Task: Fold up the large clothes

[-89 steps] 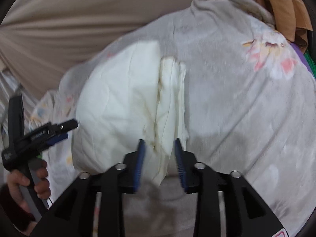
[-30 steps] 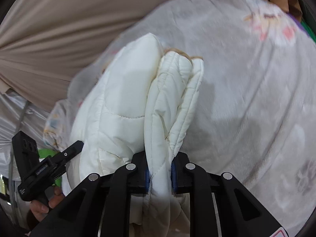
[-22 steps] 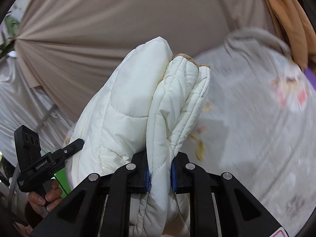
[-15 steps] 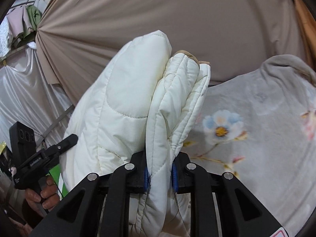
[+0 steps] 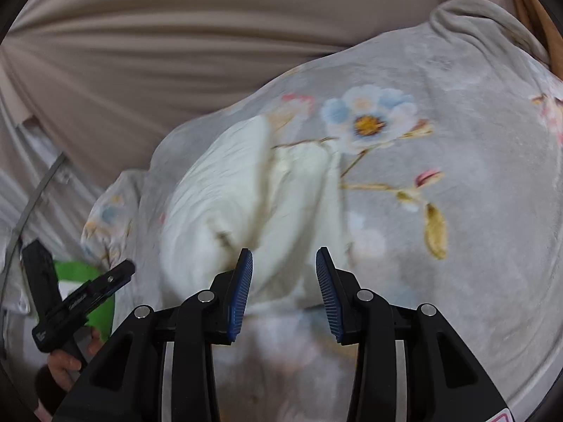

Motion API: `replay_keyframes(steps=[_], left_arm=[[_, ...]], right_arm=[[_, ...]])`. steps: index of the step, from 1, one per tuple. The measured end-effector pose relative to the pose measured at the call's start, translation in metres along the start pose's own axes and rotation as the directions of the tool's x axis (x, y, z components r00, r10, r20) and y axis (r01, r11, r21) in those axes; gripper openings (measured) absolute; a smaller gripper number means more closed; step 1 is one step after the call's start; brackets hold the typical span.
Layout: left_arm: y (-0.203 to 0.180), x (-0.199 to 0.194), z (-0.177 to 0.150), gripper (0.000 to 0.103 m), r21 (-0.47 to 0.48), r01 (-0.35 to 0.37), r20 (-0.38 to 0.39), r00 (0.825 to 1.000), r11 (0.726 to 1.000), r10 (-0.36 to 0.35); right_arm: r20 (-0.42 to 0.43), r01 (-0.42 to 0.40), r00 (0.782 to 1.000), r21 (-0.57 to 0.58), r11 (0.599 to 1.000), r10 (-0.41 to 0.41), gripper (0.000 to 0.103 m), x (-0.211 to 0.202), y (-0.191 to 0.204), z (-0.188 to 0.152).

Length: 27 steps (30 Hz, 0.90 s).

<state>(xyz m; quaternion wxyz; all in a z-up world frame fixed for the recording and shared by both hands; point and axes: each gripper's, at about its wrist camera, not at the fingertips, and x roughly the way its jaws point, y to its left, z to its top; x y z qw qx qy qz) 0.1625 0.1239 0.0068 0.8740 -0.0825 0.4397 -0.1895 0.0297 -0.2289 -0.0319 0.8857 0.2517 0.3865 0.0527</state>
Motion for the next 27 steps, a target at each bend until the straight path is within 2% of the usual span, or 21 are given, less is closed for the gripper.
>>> replay_keyframes(steps=[2, 4, 5, 6, 8, 10, 11, 12, 14, 17, 19, 20, 22, 25, 27], left_arm=[[-0.007, 0.006, -0.012, 0.068, 0.014, 0.007, -0.042, 0.999, 1.000, -0.007], [-0.013, 0.009, -0.028, 0.071, 0.043, 0.014, -0.075, 0.997, 0.999, -0.011], [-0.017, 0.012, -0.035, 0.071, 0.066, 0.008, -0.092, 0.996, 0.998, -0.002], [-0.018, 0.019, -0.044, 0.071, 0.098, -0.011, -0.109, 0.994, 0.995, 0.022], [-0.016, 0.034, -0.054, 0.071, 0.133, -0.060, -0.124, 0.989, 0.989, 0.077], [-0.009, 0.049, -0.058, 0.070, 0.150, -0.119, -0.138, 0.980, 0.982, 0.140], [-0.005, 0.054, -0.059, 0.067, 0.151, -0.131, -0.145, 0.978, 0.980, 0.153], [0.000, 0.060, -0.058, 0.066, 0.150, -0.151, -0.150, 0.973, 0.977, 0.173], [0.008, 0.061, -0.055, 0.063, 0.136, -0.169, -0.146, 0.971, 0.976, 0.189], [0.016, 0.059, -0.049, 0.063, 0.102, -0.167, -0.132, 0.975, 0.981, 0.180], [0.018, 0.069, -0.050, 0.063, 0.104, -0.166, -0.154, 0.971, 0.981, 0.181], [0.017, 0.074, -0.051, 0.063, 0.105, -0.165, -0.166, 0.969, 0.981, 0.181], [0.014, 0.087, -0.056, 0.063, 0.124, -0.176, -0.187, 0.962, 0.977, 0.197], [0.011, 0.082, -0.055, 0.060, 0.124, -0.189, -0.190, 0.959, 0.974, 0.210], [0.010, 0.064, -0.053, 0.059, 0.121, -0.181, -0.180, 0.963, 0.976, 0.200]], right_arm=[[-0.017, -0.017, 1.000, -0.053, 0.998, 0.016, 0.039, 0.008, 0.020, -0.002], [-0.008, -0.023, 1.000, -0.077, 0.997, 0.022, 0.048, 0.014, 0.031, 0.002], [0.000, -0.024, 1.000, -0.084, 0.996, 0.024, 0.057, 0.018, 0.036, 0.006], [-0.005, -0.020, 1.000, -0.090, 0.996, 0.020, 0.061, 0.025, 0.039, 0.010], [-0.043, -0.002, 0.999, -0.114, 0.993, -0.003, 0.061, 0.047, 0.042, 0.016], [-0.110, 0.001, 0.994, -0.135, 0.991, -0.016, 0.032, 0.073, 0.039, 0.017], [-0.144, -0.020, 0.990, -0.117, 0.993, 0.003, 0.017, 0.084, 0.034, 0.018], [-0.138, -0.033, 0.990, -0.083, 0.996, 0.021, 0.013, 0.084, 0.029, 0.019], [-0.065, -0.101, 0.993, -0.031, 0.994, 0.099, 0.011, 0.061, 0.023, 0.025], [0.011, -0.042, 0.999, -0.056, 0.998, 0.043, 0.011, 0.035, 0.016, 0.021], [-0.055, 0.015, 0.998, -0.013, 1.000, -0.016, 0.010, 0.054, -0.011, 0.009], [-0.120, 0.048, 0.992, -0.014, 0.999, -0.049, 0.011, 0.076, -0.026, -0.002], [-0.179, 0.084, 0.980, -0.026, 0.996, -0.087, 0.012, 0.104, -0.038, -0.017], [-0.172, 0.122, 0.977, -0.047, 0.991, -0.128, 0.013, 0.098, -0.026, -0.011], [-0.140, 0.108, 0.983, -0.053, 0.993, -0.114, 0.015, 0.081, -0.016, -0.005]])
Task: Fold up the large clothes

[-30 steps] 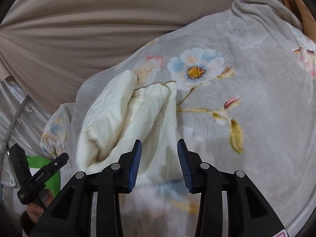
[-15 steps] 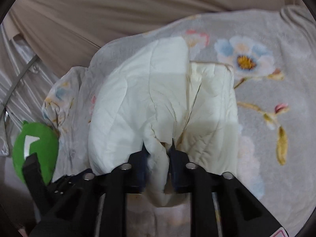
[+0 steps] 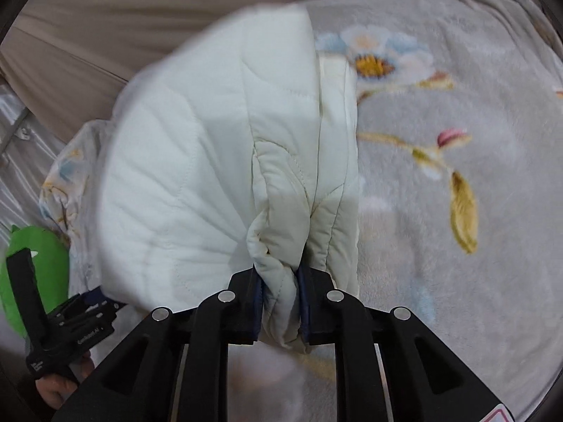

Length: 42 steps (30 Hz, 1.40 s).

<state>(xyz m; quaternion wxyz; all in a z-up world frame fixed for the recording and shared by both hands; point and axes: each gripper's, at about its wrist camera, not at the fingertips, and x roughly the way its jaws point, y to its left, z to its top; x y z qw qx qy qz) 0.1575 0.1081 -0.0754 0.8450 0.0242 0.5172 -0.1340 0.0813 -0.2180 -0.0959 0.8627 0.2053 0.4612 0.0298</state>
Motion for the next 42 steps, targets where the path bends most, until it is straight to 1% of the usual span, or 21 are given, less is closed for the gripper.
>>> replay_keyframes(steps=[3, 6, 8, 10, 13, 14, 15, 17, 18, 19, 21, 23, 25, 27, 28, 29, 32, 33, 34, 40, 42], left_arm=[[0.007, -0.040, -0.003, 0.060, -0.014, 0.030, 0.045, 0.999, 0.999, -0.030], [0.009, -0.080, 0.007, 0.063, -0.053, 0.073, 0.137, 0.988, 0.996, -0.065], [0.005, -0.089, 0.021, 0.063, -0.058, 0.086, 0.177, 0.981, 0.995, -0.074], [-0.007, -0.083, 0.038, 0.063, -0.045, 0.081, 0.194, 0.978, 0.996, -0.071], [-0.026, -0.062, 0.054, 0.063, -0.027, 0.061, 0.183, 0.982, 0.998, -0.055], [-0.031, -0.053, 0.058, 0.063, -0.020, 0.056, 0.173, 0.984, 0.998, -0.051], [-0.037, -0.041, 0.059, 0.063, -0.012, 0.049, 0.149, 0.988, 0.999, -0.047], [-0.045, -0.019, 0.059, 0.064, -0.004, 0.047, 0.086, 0.995, 0.999, -0.047], [-0.047, -0.010, 0.057, 0.067, -0.010, 0.055, 0.075, 0.996, 0.998, -0.054], [-0.050, -0.007, 0.056, 0.068, -0.009, 0.039, 0.073, 0.997, 0.999, -0.038], [-0.053, -0.006, 0.056, 0.068, 0.003, 0.006, 0.086, 0.996, 1.000, -0.006], [-0.050, -0.005, 0.057, 0.068, -0.018, 0.018, 0.082, 0.997, 1.000, -0.016], [-0.047, -0.004, 0.058, 0.068, -0.034, 0.026, 0.078, 0.997, 0.999, -0.024], [-0.050, -0.007, 0.057, 0.069, -0.031, 0.027, 0.076, 0.997, 0.999, -0.024], [-0.052, -0.010, 0.056, 0.068, -0.029, 0.023, 0.078, 0.997, 0.999, -0.020], [-0.055, -0.017, 0.054, 0.067, -0.024, 0.016, 0.084, 0.996, 1.000, -0.014], [-0.061, -0.031, 0.046, 0.069, -0.011, 0.002, 0.092, 0.996, 1.000, -0.001], [-0.063, -0.036, 0.041, 0.072, -0.010, -0.001, 0.094, 0.996, 1.000, 0.002], [-0.065, -0.040, 0.036, 0.072, -0.009, -0.006, 0.096, 0.995, 1.000, 0.007], [-0.082, -0.057, 0.005, 0.073, 0.003, -0.040, 0.085, 0.996, 0.999, 0.040], [-0.084, -0.058, -0.004, 0.073, 0.002, -0.050, 0.075, 0.996, 0.999, 0.050]], right_arm=[[0.054, -0.013, 0.998, -0.011, 1.000, 0.014, 0.018, -0.033, 0.004, 0.004], [0.096, 0.047, 0.994, -0.040, 0.998, -0.043, 0.018, -0.055, 0.008, 0.005], [0.122, 0.079, 0.990, -0.048, 0.996, -0.073, 0.018, -0.064, 0.011, 0.011], [0.144, 0.060, 0.988, -0.064, 0.996, -0.050, 0.012, -0.068, 0.021, 0.021], [0.156, 0.057, 0.987, -0.138, 0.989, -0.035, 0.007, -0.059, 0.042, 0.034], [0.146, 0.073, 0.988, -0.169, 0.983, -0.048, 0.007, -0.048, 0.048, 0.037], [0.121, 0.108, 0.989, -0.192, 0.976, -0.085, 0.006, -0.032, 0.050, 0.037], [0.062, 0.193, 0.981, -0.224, 0.955, -0.184, 0.000, 0.005, 0.044, 0.030], [0.037, 0.211, 0.977, -0.224, 0.952, -0.208, 0.000, 0.016, 0.039, 0.027], [0.028, 0.213, 0.977, -0.199, 0.957, -0.212, 0.000, 0.017, 0.036, 0.027], [0.063, 0.185, 0.982, -0.159, 0.970, -0.177, 0.000, -0.001, 0.035, 0.027], [0.116, 0.191, 0.978, -0.156, 0.969, -0.175, 0.000, -0.019, 0.037, 0.027], [0.092, 0.195, 0.979, -0.155, 0.968, -0.183, 0.000, -0.012, 0.031, 0.022], [0.050, 0.236, 0.972, -0.195, 0.952, -0.230, 0.000, 0.008, 0.028, 0.017], [0.049, 0.253, 0.968, -0.210, 0.945, -0.248, 0.000, 0.010, 0.028, 0.014], [0.063, 0.253, 0.967, -0.209, 0.945, -0.245, 0.000, 0.000, 0.031, 0.014], [0.130, 0.212, 0.973, -0.202, 0.956, -0.188, 0.000, -0.039, 0.040, 0.009], [0.139, 0.210, 0.973, -0.209, 0.955, -0.184, 0.004, -0.049, 0.041, 0.004], [0.142, 0.207, 0.974, -0.217, 0.954, -0.179, 0.006, -0.058, 0.041, -0.003], [0.088, 0.199, 0.979, -0.224, 0.954, -0.184, 0.008, -0.073, 0.030, -0.044], [0.070, 0.205, 0.978, -0.229, 0.952, -0.194, 0.013, -0.073, 0.029, -0.057]])
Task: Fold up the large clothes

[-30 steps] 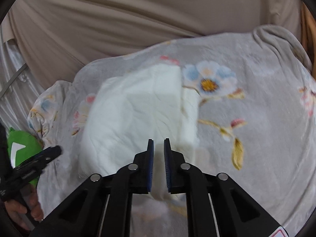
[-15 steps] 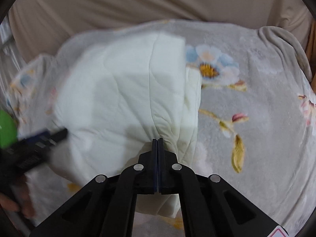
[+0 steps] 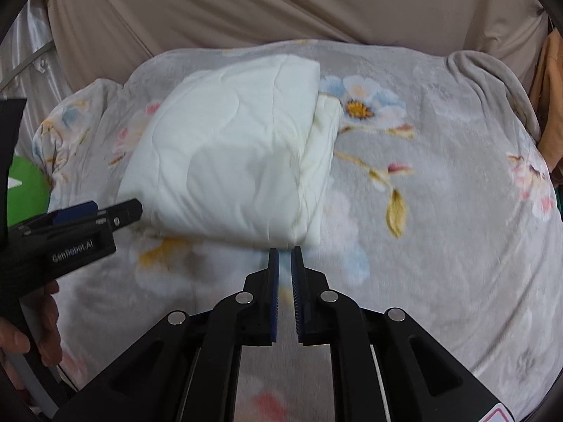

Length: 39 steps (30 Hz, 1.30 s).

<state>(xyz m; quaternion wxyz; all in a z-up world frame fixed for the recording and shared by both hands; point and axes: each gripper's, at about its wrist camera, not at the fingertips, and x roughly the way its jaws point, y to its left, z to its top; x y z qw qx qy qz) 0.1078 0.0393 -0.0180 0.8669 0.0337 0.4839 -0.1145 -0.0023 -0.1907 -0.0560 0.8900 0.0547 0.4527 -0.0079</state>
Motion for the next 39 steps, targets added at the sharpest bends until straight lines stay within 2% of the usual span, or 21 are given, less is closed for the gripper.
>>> replay_keyframes(steps=[7, 12, 24, 39], left_arm=[[-0.007, 0.000, -0.028, 0.073, -0.006, -0.056, -0.024, 0.998, 0.998, 0.055], [-0.011, 0.000, -0.044, 0.073, -0.008, -0.075, -0.028, 0.997, 0.997, 0.075], [-0.016, 0.012, -0.069, 0.072, -0.004, -0.116, -0.059, 0.992, 0.993, 0.116], [-0.023, 0.021, -0.081, 0.073, -0.008, -0.114, -0.081, 0.990, 0.993, 0.113]], right_arm=[[-0.038, 0.048, 0.998, 0.019, 0.999, -0.047, 0.026, 0.005, -0.005, -0.030], [-0.042, 0.064, 0.997, 0.057, 0.996, -0.062, 0.041, 0.003, -0.002, -0.039], [-0.055, 0.079, 0.996, 0.053, 0.995, -0.076, 0.046, 0.010, 0.011, -0.053], [-0.073, 0.088, 0.994, 0.032, 0.996, -0.086, 0.046, 0.020, 0.019, -0.063]])
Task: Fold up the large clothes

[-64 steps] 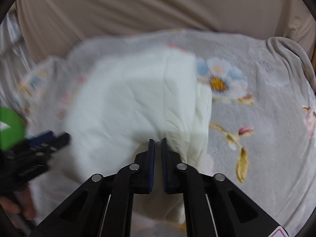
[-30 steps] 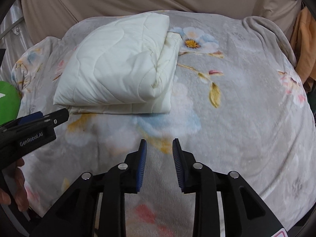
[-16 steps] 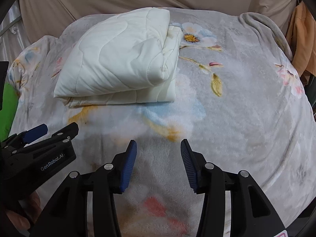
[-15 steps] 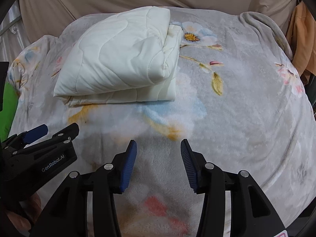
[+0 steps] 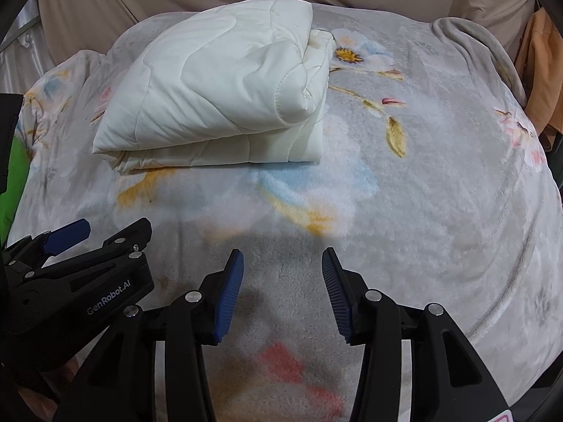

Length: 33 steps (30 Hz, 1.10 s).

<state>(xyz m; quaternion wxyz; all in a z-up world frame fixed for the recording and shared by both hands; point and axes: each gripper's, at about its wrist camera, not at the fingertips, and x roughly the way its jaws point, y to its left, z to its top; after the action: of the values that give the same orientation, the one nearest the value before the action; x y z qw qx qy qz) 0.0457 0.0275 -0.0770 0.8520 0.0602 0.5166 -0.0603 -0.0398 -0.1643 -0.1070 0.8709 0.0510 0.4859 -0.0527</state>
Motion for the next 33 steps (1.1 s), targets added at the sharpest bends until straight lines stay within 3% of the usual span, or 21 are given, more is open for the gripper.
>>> replay_keyframes(steps=[7, 11, 13, 17, 22, 26, 29, 31, 33], left_arm=[[0.022, -0.014, 0.022, 0.073, -0.060, 0.013, 0.055, 0.998, 0.998, -0.010], [0.056, -0.023, 0.052, 0.079, -0.128, 0.028, 0.107, 0.994, 0.991, -0.015], [0.070, -0.024, 0.068, 0.079, -0.155, 0.068, 0.122, 0.991, 0.986, -0.050], [0.078, -0.021, 0.089, 0.081, -0.164, 0.071, 0.152, 0.987, 0.984, -0.046], [0.071, -0.007, 0.101, 0.081, -0.141, 0.078, 0.128, 0.990, 0.987, -0.060], [0.060, 0.010, 0.097, 0.081, -0.106, 0.061, 0.095, 0.994, 0.993, -0.051], [0.057, 0.029, 0.102, 0.085, -0.105, 0.054, 0.068, 0.997, 0.993, -0.047], [0.059, 0.029, 0.110, 0.085, -0.114, 0.073, 0.055, 0.996, 0.991, -0.068], [0.072, 0.021, 0.117, 0.094, -0.146, 0.148, 0.052, 0.988, 0.978, -0.142]], right_arm=[[0.041, 0.010, 0.999, 0.014, 1.000, -0.011, 0.046, -0.009, -0.018, 0.017], [0.079, -0.010, 0.997, 0.056, 0.998, 0.006, 0.047, -0.011, -0.043, 0.054], [0.093, -0.015, 0.996, 0.102, 0.995, 0.005, 0.047, -0.008, -0.057, 0.074], [0.105, -0.082, 0.993, 0.184, 0.979, 0.063, 0.048, 0.003, -0.075, 0.108], [0.130, -0.151, 0.983, 0.148, 0.977, 0.132, 0.048, -0.002, -0.049, 0.121], [0.093, -0.075, 0.993, 0.039, 0.996, 0.071, 0.048, 0.016, -0.023, 0.114], [0.053, -0.058, 0.997, 0.040, 0.998, 0.056, 0.053, 0.051, -0.024, 0.127], [0.013, -0.094, 0.996, 0.064, 0.994, 0.094, 0.053, 0.063, -0.031, 0.138], [0.023, -0.181, 0.983, 0.098, 0.979, 0.180, 0.057, 0.052, -0.041, 0.145]])
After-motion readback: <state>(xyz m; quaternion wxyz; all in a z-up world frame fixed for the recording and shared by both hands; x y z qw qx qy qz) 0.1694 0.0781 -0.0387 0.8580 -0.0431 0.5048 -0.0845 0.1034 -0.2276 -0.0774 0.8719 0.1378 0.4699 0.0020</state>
